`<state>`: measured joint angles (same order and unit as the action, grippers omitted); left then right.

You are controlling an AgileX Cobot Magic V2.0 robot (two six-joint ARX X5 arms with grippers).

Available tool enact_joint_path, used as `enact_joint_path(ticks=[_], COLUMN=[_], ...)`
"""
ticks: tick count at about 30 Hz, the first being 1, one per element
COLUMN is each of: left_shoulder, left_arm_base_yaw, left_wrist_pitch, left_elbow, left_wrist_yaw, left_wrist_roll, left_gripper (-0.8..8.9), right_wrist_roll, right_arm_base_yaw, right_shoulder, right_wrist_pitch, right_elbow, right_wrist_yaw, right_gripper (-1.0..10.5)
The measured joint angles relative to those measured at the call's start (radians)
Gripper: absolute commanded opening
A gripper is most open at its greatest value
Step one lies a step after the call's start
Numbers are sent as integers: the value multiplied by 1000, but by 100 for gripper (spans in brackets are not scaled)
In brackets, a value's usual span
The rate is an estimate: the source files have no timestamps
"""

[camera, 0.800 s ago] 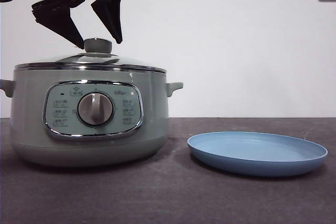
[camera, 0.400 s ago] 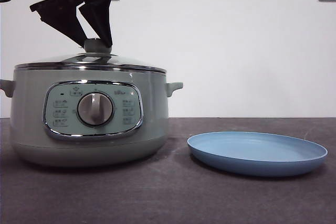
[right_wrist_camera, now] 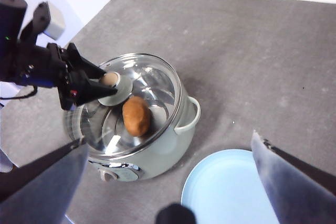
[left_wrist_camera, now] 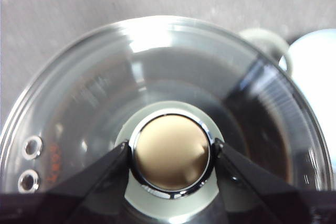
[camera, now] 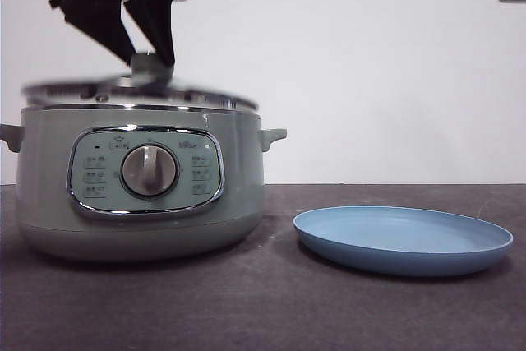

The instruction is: Take the potato out from the steamer,put the potato on the plate,close the lid

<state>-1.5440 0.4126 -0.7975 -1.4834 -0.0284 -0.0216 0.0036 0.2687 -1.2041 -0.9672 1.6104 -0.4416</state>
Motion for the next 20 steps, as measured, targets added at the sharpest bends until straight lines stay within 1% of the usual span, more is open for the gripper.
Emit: enact_joint_path(ticks=[6,8,9,10,11,13,17,20], left_shoulder=[-3,-2,0,1,2,2,2,5], left_arm_base_yaw=[0,0,0,1,3,3,0,-2], left_wrist_pitch=[-89,-132,-164,-195,-237,-299,-448,-537], left_elbow=[-279,-376,-425,-467,-519,-594,-749,-829], left_wrist_yaw=[2,19,43,75,129,222,445,557], left_wrist_roll=[-28,-47,-59,-69,-83,-103,-123,-128], left_gripper=[-8,-8,-8,-9,-8,-8,-8,-9], right_wrist_roll=[6,27,36,45,55,65,76,77], right_arm_base_yaw=[0,0,2,7,18,41,122,181], right_shoulder=[0,0,-1,-2,-5,-12,-63,-125], right_wrist_pitch=[65,98,116,135,161,195,242,242], right_elbow=[0,0,0,0,0,1,13,31], right_wrist_yaw=[-9,-47,-77,-103,-124,-128,-131,-123], right_gripper=[625,622,609,576,524,470,470,472])
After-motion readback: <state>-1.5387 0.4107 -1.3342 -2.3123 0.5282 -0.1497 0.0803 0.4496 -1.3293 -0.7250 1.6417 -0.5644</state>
